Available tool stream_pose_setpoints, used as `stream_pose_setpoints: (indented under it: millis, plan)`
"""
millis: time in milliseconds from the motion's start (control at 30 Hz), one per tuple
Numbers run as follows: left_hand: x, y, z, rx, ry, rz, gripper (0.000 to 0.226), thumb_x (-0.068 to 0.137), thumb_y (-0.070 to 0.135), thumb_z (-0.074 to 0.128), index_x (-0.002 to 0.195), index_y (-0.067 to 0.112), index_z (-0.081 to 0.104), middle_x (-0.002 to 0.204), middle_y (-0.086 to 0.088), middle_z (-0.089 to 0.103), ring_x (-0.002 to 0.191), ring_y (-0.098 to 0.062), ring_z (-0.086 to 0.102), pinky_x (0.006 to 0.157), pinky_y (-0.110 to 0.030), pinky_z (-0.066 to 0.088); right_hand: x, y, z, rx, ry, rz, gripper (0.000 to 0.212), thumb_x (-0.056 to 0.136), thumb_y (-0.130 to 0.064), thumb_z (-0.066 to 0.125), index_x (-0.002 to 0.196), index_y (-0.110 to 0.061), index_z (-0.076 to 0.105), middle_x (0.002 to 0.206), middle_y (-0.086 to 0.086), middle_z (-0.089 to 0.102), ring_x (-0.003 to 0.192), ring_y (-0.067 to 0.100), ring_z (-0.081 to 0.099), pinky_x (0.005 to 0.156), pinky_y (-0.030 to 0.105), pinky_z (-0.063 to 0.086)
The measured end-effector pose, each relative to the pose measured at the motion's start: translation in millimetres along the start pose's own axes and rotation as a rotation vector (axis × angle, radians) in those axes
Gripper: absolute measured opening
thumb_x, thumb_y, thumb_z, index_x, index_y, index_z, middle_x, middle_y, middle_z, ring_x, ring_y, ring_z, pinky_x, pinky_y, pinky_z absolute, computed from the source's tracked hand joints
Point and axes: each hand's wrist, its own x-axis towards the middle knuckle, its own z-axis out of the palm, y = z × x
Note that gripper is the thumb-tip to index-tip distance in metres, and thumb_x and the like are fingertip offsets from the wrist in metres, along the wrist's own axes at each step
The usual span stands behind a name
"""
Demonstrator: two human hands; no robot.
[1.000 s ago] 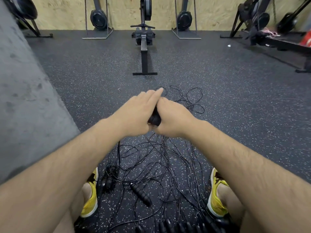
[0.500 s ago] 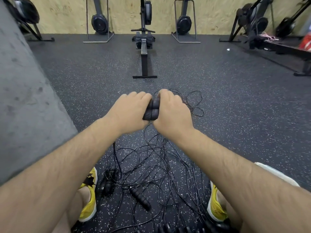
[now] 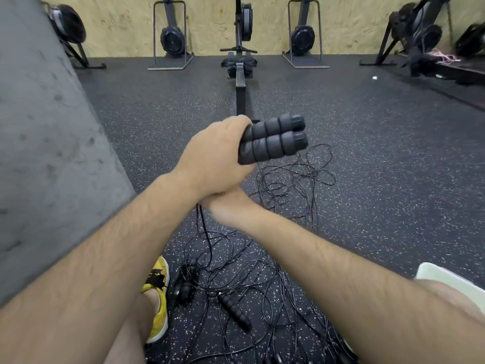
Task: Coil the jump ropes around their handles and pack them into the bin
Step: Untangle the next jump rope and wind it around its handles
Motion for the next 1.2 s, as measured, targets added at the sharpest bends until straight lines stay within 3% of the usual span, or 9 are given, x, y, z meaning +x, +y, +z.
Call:
stream_pose_setpoints:
  millis: [67, 133, 200, 300, 500, 633, 767, 1000, 1200]
  plan:
    - [-1, -9, -6, -0.037, 0.012, -0.047, 0.035, 0.075, 0.032, 0.064, 0.107, 0.02, 0.056, 0.093, 0.004, 0.06, 0.089, -0.03, 0.058, 0.07, -0.037, 0.043, 1, 7, -10, 0.009, -0.045, 0.031, 0.015, 0.097, -0.026, 0.054, 0.092, -0.017, 0.066, 0.076, 0.005, 0.069, 0.075, 0.024, 0.066, 0.076, 0.038, 0.056]
    - [-4, -17, -12, -0.06, 0.004, -0.072, 0.036, 0.077, 0.034, 0.07, 0.107, 0.021, 0.056, 0.093, 0.005, 0.061, 0.087, -0.028, 0.058, 0.071, -0.037, 0.044, 5, 15, -29, -0.054, -0.104, 0.016, 0.029, 0.099, -0.038, 0.054, 0.092, -0.014, 0.069, 0.061, -0.002, 0.057, 0.058, 0.015, 0.059, 0.067, 0.041, 0.056]
    - [-6, -25, -16, -0.05, -0.027, -0.061, 0.047, 0.075, 0.048, 0.078, 0.109, 0.022, 0.057, 0.095, 0.005, 0.062, 0.086, -0.024, 0.057, 0.072, -0.036, 0.045, 6, 17, -54, -0.111, -0.101, -0.05, 0.03, 0.098, -0.04, 0.059, 0.086, -0.014, 0.069, 0.059, -0.008, 0.048, 0.05, 0.008, 0.046, 0.052, 0.031, 0.047]
    - [-9, -37, -20, 0.018, -0.099, -0.011, 0.069, 0.065, 0.07, 0.077, 0.11, 0.022, 0.057, 0.098, 0.007, 0.062, 0.088, -0.021, 0.056, 0.073, -0.036, 0.045, 2, 22, -89, -0.192, -0.087, -0.035, 0.032, 0.096, -0.047, 0.059, 0.08, -0.021, 0.07, 0.056, -0.012, 0.043, 0.049, 0.009, 0.036, 0.05, 0.025, 0.031]
    - [-6, -51, -11, 0.272, -0.191, 0.1, 0.073, 0.063, 0.078, 0.073, 0.104, 0.021, 0.053, 0.097, 0.005, 0.06, 0.091, -0.027, 0.059, 0.075, -0.04, 0.048, -7, 22, -132, -0.07, 0.046, 0.081, 0.031, 0.095, -0.024, 0.052, 0.065, -0.022, 0.051, 0.055, -0.012, 0.044, 0.053, 0.013, 0.033, 0.056, 0.029, 0.025]
    - [-1, -49, -3, 0.325, -0.181, 0.099, 0.076, 0.063, 0.08, 0.071, 0.107, 0.021, 0.053, 0.102, 0.002, 0.062, 0.092, -0.028, 0.061, 0.075, -0.04, 0.05, -10, 9, -124, 0.025, 0.194, 0.142, 0.024, 0.078, -0.039, 0.054, 0.063, -0.021, 0.048, 0.054, -0.009, 0.046, 0.049, 0.011, 0.035, 0.054, 0.029, 0.026]
    - [1, -48, 0, 0.347, -0.204, 0.074, 0.082, 0.061, 0.085, 0.066, 0.111, 0.022, 0.052, 0.105, 0.002, 0.061, 0.094, -0.027, 0.06, 0.076, -0.039, 0.049, -22, 8, -120, -0.134, 0.269, 0.054, 0.03, 0.089, -0.032, 0.061, 0.065, -0.02, 0.049, 0.054, -0.009, 0.04, 0.046, 0.008, 0.033, 0.042, 0.021, 0.028]
    - [-6, -42, 9, 0.357, -0.176, 0.118, 0.107, 0.068, 0.098, 0.033, 0.149, 0.027, 0.038, 0.112, 0.0, 0.062, 0.098, -0.03, 0.066, 0.074, -0.041, 0.056, -28, 12, -121, -0.412, 0.359, -0.055, 0.014, 0.088, -0.027, 0.063, 0.077, -0.017, 0.062, 0.063, -0.008, 0.056, 0.061, 0.013, 0.051, 0.066, 0.032, 0.048]
    - [-7, -45, 15, 0.352, -0.179, 0.118, 0.077, 0.071, 0.09, 0.034, 0.121, 0.034, 0.053, 0.091, 0.007, 0.056, 0.088, -0.025, 0.063, 0.065, -0.036, 0.052, -43, -1, -123, -0.776, 0.281, -0.187, 0.019, 0.096, -0.029, 0.049, 0.103, -0.023, 0.065, 0.101, -0.002, 0.063, 0.097, 0.022, 0.058, 0.085, 0.038, 0.049]
